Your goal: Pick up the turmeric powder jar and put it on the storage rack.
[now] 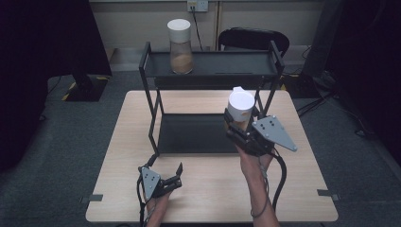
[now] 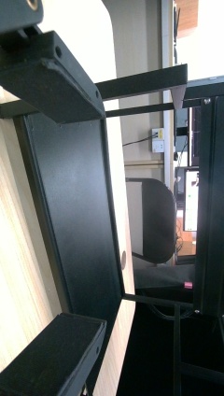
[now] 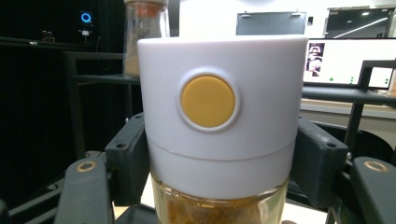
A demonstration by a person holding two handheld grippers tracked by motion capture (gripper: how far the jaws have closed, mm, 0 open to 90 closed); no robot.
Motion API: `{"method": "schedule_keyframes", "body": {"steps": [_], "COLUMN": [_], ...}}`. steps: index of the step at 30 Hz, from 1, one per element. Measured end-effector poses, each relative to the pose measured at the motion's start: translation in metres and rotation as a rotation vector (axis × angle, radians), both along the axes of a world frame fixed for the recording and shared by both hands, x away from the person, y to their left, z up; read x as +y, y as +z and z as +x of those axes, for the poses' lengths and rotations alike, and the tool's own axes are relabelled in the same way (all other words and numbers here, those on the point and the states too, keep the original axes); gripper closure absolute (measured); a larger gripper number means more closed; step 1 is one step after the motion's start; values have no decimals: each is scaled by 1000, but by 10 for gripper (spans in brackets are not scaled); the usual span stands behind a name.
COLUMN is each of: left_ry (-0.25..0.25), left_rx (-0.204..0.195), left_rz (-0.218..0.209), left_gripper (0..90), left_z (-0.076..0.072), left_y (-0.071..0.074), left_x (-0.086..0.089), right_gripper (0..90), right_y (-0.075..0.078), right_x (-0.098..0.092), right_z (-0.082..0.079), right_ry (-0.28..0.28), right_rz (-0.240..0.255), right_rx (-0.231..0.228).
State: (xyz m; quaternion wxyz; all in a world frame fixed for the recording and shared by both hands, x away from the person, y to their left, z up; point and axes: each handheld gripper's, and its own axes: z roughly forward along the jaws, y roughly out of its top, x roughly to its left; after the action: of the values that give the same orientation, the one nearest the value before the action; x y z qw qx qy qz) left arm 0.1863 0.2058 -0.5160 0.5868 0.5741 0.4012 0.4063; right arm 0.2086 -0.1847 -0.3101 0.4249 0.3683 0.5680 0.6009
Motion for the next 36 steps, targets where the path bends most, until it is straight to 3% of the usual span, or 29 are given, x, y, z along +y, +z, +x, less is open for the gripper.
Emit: {"method": "schedule_keyframes", "body": {"steps": [19, 36], "left_ry": [2, 2], "left_rx": [0, 0], "left_rz": [-1, -1], "left_gripper": [13, 13], "left_z": [0, 0], "left_y": [0, 0], "left_x": [0, 0], "right_gripper": [298, 298], "right_y": [43, 74], "right_x": [5, 13], "right_z": [39, 70], "right_ry": [-3, -18], "right_rz": [8, 19], "right_rx": [-23, -14]}}
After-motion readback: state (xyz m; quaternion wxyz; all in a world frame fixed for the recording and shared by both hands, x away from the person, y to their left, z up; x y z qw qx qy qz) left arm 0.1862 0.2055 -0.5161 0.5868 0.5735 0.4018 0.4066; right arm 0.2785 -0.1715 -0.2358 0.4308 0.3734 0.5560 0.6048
